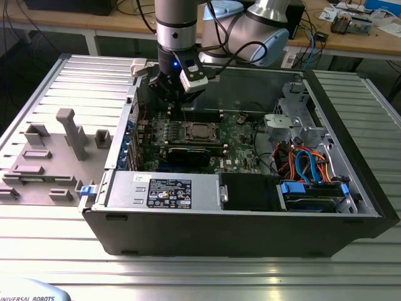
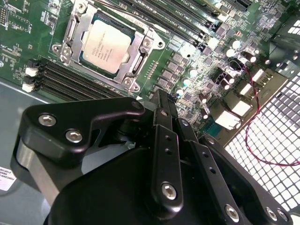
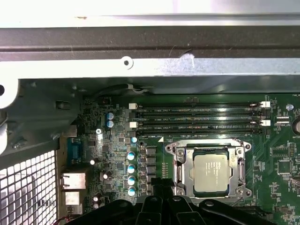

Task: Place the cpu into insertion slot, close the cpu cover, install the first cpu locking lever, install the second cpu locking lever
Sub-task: 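Install the first cpu locking lever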

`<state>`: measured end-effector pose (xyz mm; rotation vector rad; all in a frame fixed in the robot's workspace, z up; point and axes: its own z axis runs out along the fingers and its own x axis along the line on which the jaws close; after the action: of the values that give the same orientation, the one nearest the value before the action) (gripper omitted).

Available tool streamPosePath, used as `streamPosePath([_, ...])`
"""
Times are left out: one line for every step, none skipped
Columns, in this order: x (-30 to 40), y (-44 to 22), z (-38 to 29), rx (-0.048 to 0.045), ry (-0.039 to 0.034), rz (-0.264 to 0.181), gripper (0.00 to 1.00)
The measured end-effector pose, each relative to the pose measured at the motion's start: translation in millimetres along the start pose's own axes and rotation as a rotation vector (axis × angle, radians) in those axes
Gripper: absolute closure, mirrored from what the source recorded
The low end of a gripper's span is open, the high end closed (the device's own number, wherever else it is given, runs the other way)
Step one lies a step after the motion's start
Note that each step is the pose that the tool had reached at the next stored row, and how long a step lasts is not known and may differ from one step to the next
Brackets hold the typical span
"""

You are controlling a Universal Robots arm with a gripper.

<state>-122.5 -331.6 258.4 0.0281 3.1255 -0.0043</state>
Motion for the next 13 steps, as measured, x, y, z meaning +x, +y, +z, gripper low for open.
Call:
streamPosePath([0.0, 0.0, 0.0, 0.0000, 0.0000, 0.000, 0.89])
streamPosePath([0.0, 0.0, 0.0, 0.0000, 0.0000, 0.000, 0.89])
streamPosePath([0.1, 0.2, 0.0, 0.0001, 0.0000, 0.000, 0.89])
streamPosePath([0.1, 1.2, 0.0, 0.0000, 0.0000, 0.000, 0.89])
streamPosePath([0.2, 5.7, 0.0, -0.0001, 0.0000, 0.000, 0.89])
streamPosePath([0.3, 11.1, 0.0, 0.0000, 0.0000, 0.000, 0.89])
streamPosePath([0.3, 12.4, 0.0, 0.0000, 0.0000, 0.000, 0.89])
streamPosePath([0.4, 13.8, 0.0, 0.0000, 0.0000, -0.001, 0.89])
streamPosePath([0.6, 15.5, -0.1, 0.0000, 0.0000, -0.002, 0.89])
streamPosePath([0.8, 16.5, 0.0, 0.0000, 0.0000, -0.003, 0.89])
streamPosePath([1.1, 17.1, 0.0, -0.0001, 0.0000, -0.004, 0.89])
streamPosePath([1.6, 18.0, 0.0, -0.0001, 0.0000, -0.005, 0.89])
streamPosePath([1.8, 18.6, 0.0, -0.0001, 0.0000, -0.006, 0.89])
